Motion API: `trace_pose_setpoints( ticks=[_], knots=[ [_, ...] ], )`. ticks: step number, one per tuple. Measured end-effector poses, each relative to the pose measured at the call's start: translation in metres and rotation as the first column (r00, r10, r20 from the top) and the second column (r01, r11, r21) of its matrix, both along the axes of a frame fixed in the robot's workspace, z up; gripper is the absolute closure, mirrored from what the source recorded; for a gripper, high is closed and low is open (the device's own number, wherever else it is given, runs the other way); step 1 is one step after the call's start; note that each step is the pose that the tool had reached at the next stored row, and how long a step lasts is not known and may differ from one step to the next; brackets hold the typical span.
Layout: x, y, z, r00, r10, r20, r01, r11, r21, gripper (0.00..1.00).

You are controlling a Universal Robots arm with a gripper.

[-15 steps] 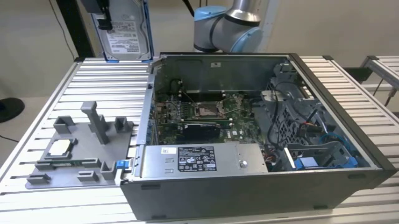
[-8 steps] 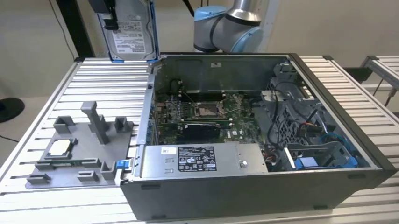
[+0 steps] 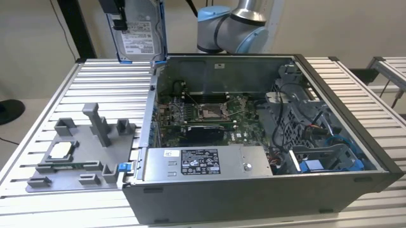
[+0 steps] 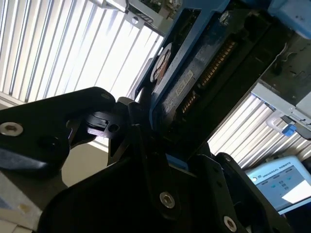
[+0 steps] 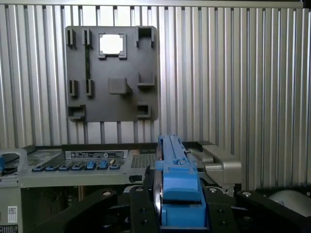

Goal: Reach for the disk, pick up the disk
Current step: 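Pick up the disk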

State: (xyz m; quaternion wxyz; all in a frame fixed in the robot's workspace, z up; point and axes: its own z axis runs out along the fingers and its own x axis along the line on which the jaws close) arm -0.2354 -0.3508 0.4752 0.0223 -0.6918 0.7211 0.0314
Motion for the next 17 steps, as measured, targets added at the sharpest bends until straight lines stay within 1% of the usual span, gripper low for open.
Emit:
trace_pose_setpoints(
  ticks=[17],
  knots=[
    [0.036, 0.0, 0.0, 1.0, 0.0, -0.0004, 0.0, 1.0, 0.0, 1.0]
  ],
)
